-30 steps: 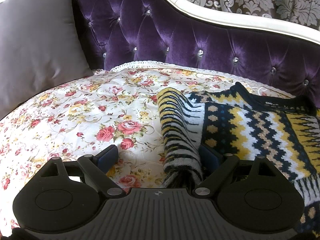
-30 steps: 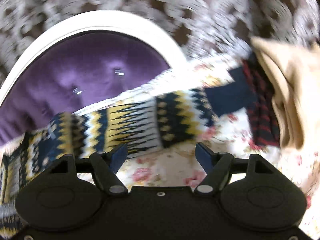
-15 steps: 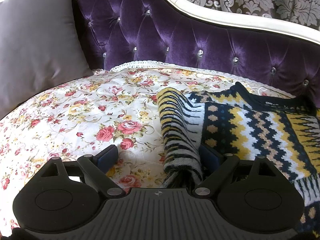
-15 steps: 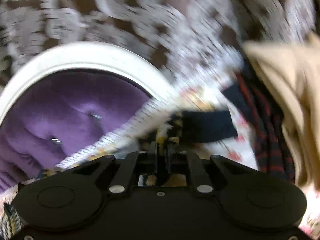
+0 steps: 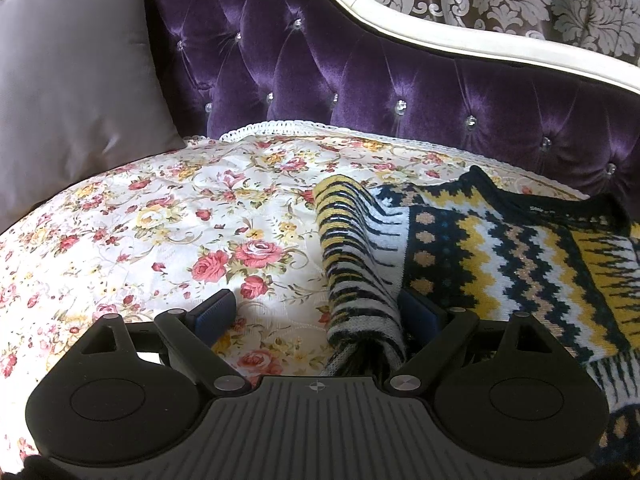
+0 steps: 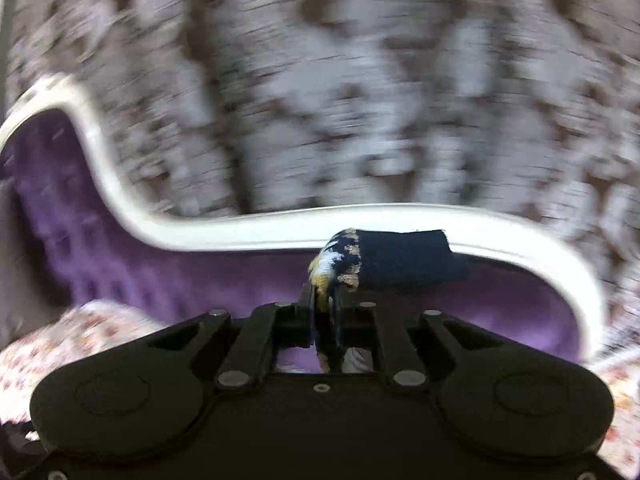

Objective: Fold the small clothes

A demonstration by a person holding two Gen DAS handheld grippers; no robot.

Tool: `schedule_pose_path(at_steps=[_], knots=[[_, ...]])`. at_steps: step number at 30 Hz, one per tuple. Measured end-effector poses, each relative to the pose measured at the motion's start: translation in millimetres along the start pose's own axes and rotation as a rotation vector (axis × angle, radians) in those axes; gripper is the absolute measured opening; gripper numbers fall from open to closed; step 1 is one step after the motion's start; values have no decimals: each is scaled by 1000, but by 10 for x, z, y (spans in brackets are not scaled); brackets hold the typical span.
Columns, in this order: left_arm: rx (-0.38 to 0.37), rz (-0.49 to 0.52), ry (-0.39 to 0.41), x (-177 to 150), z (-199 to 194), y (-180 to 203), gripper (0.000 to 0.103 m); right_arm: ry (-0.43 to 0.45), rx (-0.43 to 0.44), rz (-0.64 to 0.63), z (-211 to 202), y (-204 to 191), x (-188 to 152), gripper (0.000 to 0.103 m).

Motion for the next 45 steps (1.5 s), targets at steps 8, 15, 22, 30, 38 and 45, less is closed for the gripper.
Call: schedule_pose_path(at_steps=[8,15,22,30,38,45], knots=[[-16,-25,-3,0,1,-7,89,-205,136,-113,839,-1099,-875,18],[-27,-33,-13,16,-2,-10,89,-306,194,-177,1026,-1436,-1475,31],[-100,-16,-52,108,19,-67,88,-164,190,-113,468,-1107,-1452,61],[-103,58,71,517,-445,-52,87,-160,45,-11,276,-553,-1733,61],[-250,188,106,835,-733,743,88,-199,72,55,376,-475,-1734,91],[-277,399,122,599,-630,1562,88,-201,58,9,404,-545,-1777,95]])
Point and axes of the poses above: each gripper's, at about its wrist camera, not at the fingertips, and z roughly the way its jaws point, y to its right, x to its top, the point moved 2 cm from there along z, roughly the way its jaws point, and after that the axes turned 7 degrees about x, right-handed, at the moved point
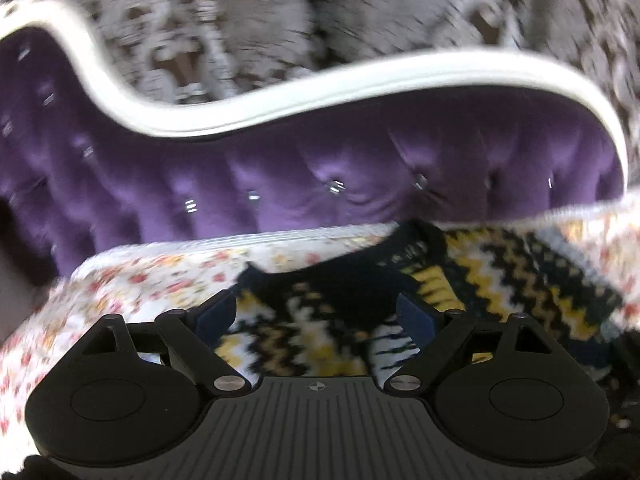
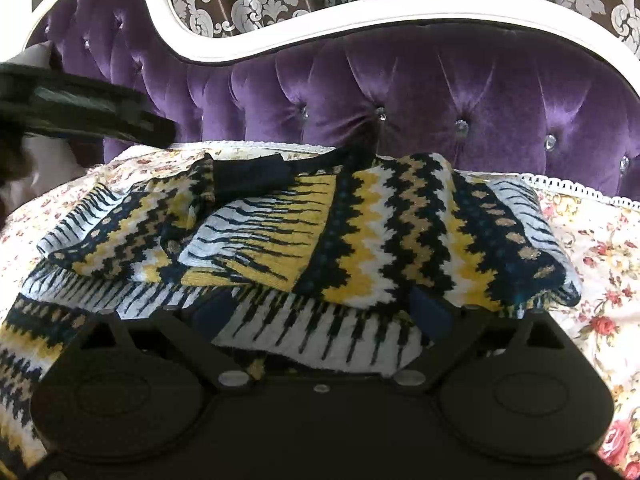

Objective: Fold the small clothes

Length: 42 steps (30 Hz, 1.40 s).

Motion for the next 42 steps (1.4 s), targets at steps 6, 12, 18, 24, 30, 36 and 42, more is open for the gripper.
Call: schedule_pose_path(at_steps=[6,12,18,24,30,36,42], knots=[[-1,136,-30,-58,286,325,87,39,35,66,-55,114,-14,95],[39,197,-67,-110,464,478,83,44,33,69,-60,112,-19,95],[27,51,-126,-59,546,254,7,47,29,67,-70,106,-20,95],[51,-129,-37,37,217,-286,5,69,26,78,-100,124,-23,95],[89,-284,-25,-128,-23,-881,5,80,18,81,-119,122,-30,95],[114,-328,-95,-529,9,-1053,6,74,12,84,-107,111,-24,95],[115,-373,-163,-878,121,-1106,11,73,11,84,-110,108,-25,95]])
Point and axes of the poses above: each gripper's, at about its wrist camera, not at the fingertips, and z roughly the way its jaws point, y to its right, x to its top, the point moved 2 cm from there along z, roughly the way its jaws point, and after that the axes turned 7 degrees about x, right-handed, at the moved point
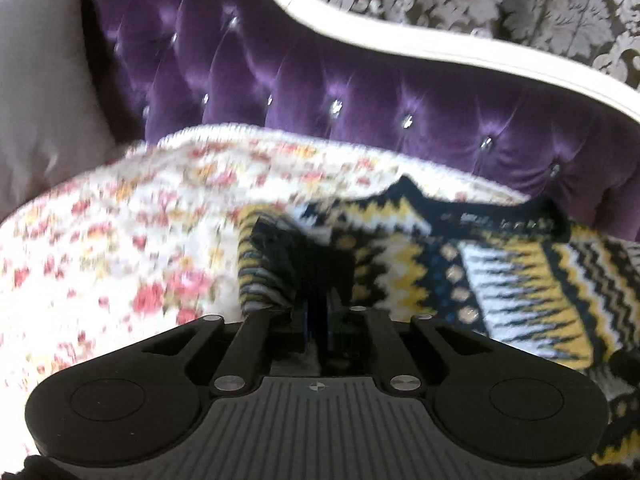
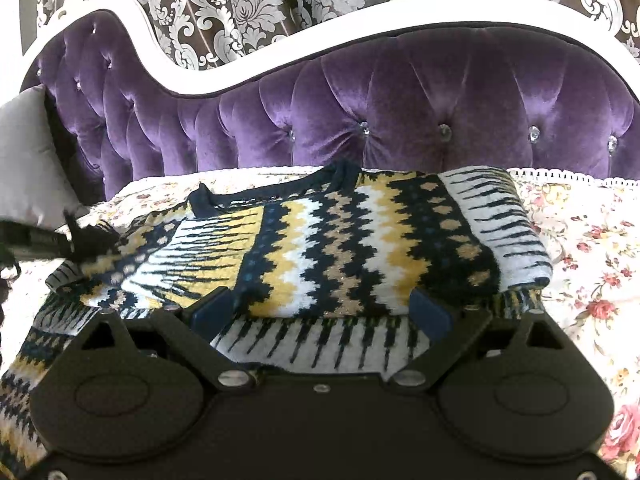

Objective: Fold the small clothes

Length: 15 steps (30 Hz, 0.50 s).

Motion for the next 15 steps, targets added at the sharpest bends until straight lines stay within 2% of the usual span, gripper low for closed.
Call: schedule_pose_path(at_steps=[2,3,4,6,8,9,10,15], knots=[[-12,-21,14,-36,-22,-94,14,0,0,0,0,-1,-1,95],[-15,-29,14,-38,-27,-130,19,1,0,1,1,0,-1,95],[-11,-39,13,-35,-34,-165,28,0,1,2,4,4,0,95],[14,-61,14,-33,-43,-236,32,-2,0,4,6,7,-3,95],[60,-83,13,-53,-59,-325,46,-4,-1,3,10,8,-1,95],[82,-91,12,-73,-55,-375,59,-4,-2,4,11,7,-2,95],[85,-101,16,-98,-55,-422,63,-5,-3,4,12,7,-3,95],[71,-116,85,-240,-57,-468,66,-10,-6,2,25,4,-2,95]])
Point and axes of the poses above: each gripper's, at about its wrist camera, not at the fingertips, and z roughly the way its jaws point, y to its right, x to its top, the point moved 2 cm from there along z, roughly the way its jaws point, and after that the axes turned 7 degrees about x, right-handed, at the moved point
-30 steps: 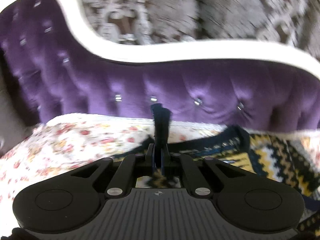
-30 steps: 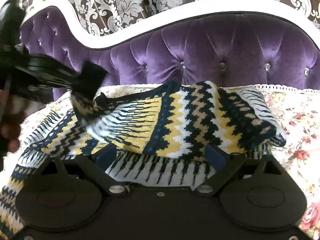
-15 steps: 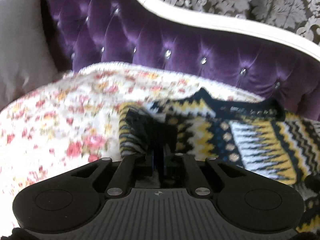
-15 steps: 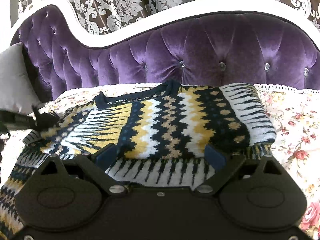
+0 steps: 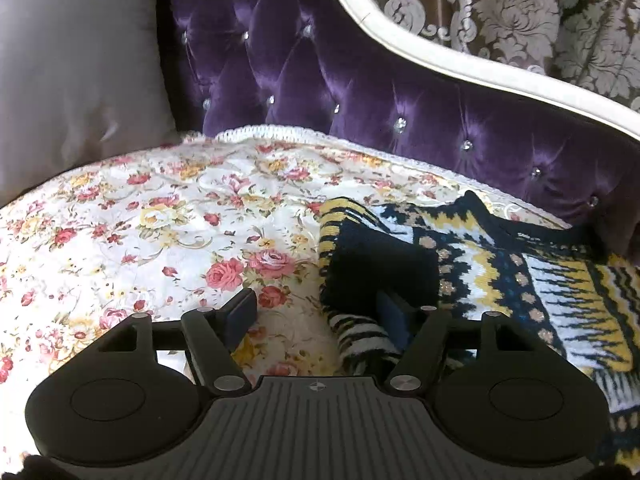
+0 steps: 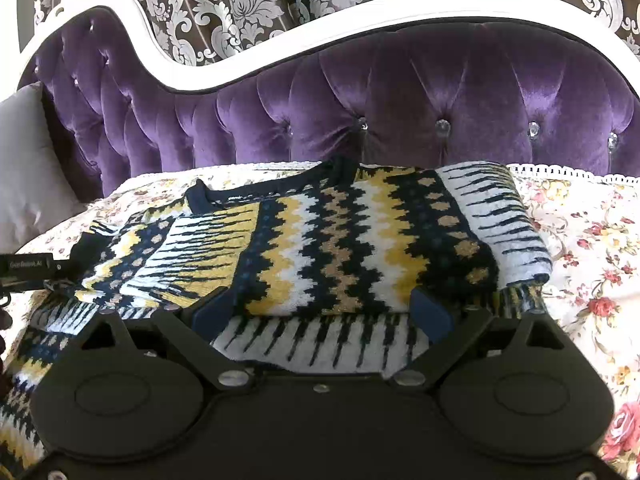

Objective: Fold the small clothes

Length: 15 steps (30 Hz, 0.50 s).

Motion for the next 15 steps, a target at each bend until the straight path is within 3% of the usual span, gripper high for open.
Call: schedule_pose_path(at_steps=[15], knots=[[42,14,31,-65,62,39,76,11,-16,-41,-51,-69,14,96]])
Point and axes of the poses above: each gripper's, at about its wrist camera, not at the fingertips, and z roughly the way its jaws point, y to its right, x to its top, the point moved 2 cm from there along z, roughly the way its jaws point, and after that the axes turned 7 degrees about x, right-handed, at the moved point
